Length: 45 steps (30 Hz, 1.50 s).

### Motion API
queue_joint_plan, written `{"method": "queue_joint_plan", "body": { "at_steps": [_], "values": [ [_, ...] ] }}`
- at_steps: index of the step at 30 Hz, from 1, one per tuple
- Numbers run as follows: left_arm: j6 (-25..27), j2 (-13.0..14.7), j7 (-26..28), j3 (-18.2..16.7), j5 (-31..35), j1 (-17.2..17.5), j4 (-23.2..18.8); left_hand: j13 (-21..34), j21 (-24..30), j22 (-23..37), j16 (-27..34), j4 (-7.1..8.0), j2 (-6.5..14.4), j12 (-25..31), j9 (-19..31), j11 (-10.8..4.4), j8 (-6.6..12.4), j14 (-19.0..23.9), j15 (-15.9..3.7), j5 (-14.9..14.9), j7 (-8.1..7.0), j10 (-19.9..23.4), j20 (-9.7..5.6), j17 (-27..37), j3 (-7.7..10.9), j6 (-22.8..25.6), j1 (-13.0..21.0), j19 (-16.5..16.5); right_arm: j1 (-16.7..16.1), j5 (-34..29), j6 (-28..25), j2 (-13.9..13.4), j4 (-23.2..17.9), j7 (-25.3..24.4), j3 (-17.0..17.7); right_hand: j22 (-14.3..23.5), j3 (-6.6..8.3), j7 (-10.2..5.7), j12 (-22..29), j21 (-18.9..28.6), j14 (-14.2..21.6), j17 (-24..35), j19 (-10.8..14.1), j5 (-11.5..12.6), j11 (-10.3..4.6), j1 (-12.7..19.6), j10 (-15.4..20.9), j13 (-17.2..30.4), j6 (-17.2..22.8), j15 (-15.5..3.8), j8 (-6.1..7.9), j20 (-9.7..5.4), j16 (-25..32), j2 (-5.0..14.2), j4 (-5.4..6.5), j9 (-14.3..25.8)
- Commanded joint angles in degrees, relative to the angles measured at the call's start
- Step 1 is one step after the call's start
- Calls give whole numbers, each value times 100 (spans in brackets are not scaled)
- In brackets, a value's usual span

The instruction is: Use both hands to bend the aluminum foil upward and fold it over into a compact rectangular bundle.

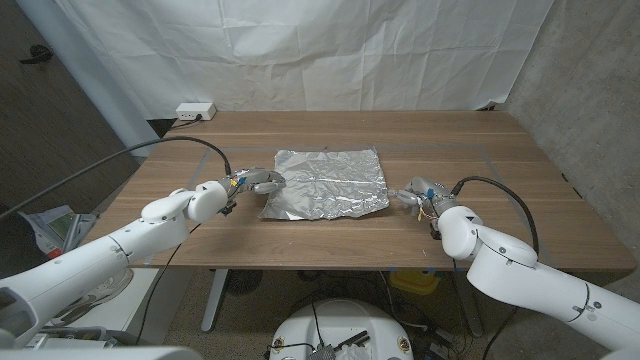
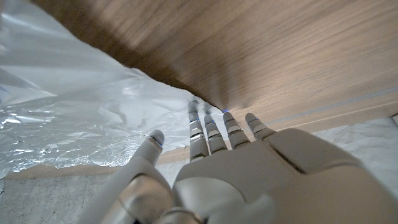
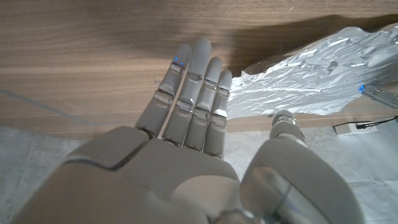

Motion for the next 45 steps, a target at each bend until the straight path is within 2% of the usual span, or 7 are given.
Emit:
{"method": "queue_joint_plan", "body": {
  "at_steps": [1,13,18,27,32,37,45],
  "values": [
    [-134,-61,1,52,-26,-94,184,12,-1,21,-6,47,141,-37,28,4,-18,-13,-300,33,-5,18,-17,5,-1,-19,-54,-36,-32,1239,671,10,186,25,411,36,-13,28,28,47,-14,117,3,-1,143,-32,97,33,90,16,-28,15,115,34,24,-4],
    [-257,-59,-22,76,-45,-149,293,12,-18,20,-6,85,129,-42,27,27,-19,3,-321,45,59,55,-4,-6,10,32,-80,-28,742,1078,298,0,385,91,-286,100,-53,42,46,140,23,128,30,-9,148,-29,147,53,156,1,-80,41,200,36,2,-28],
    [-262,-22,-6,41,-67,-126,258,12,-23,20,-3,97,130,-39,26,18,-17,17,-330,49,26,78,-6,-9,15,54,-86,-23,1168,797,-57,34,410,200,-757,179,55,-10,289,292,153,426,139,20,-30,351,607,162,505,-122,-12,-25,547,89,-193,-23],
    [-239,0,26,9,-57,-99,214,12,-35,19,-6,113,130,-45,25,23,-28,26,-345,54,5,88,-33,-14,25,57,-94,-27,1550,802,-235,39,470,496,-1073,354,110,-107,918,582,460,911,254,32,-306,862,1314,602,1363,-249,423,-85,1134,125,-289,240],
    [-250,-23,29,19,-37,-120,224,12,-42,19,-10,120,129,-50,25,22,-32,24,-345,56,6,87,-47,-17,31,58,-96,-31,1466,1124,-146,78,510,523,-867,409,202,-129,1058,657,445,962,233,51,-343,1191,1296,781,1371,-259,489,-92,1210,181,-338,334],
    [-253,-48,29,23,-33,-142,237,12,-48,19,-15,127,129,-56,25,23,-45,16,-341,58,11,86,-53,-19,37,37,-98,-34,1088,1888,235,213,633,453,-242,509,427,-166,1166,785,332,948,136,54,-355,1915,1067,1016,1158,-287,508,-105,1258,298,-405,477],
    [-244,-62,14,31,-30,-156,244,12,-59,19,-19,144,129,-65,25,31,-65,14,-341,62,26,84,-56,-21,47,-2,-106,-34,1012,2042,120,249,492,51,-169,631,895,-262,1087,1016,72,981,-109,20,-523,3487,743,937,867,-460,371,-202,1349,443,-449,435]
  ]
}}
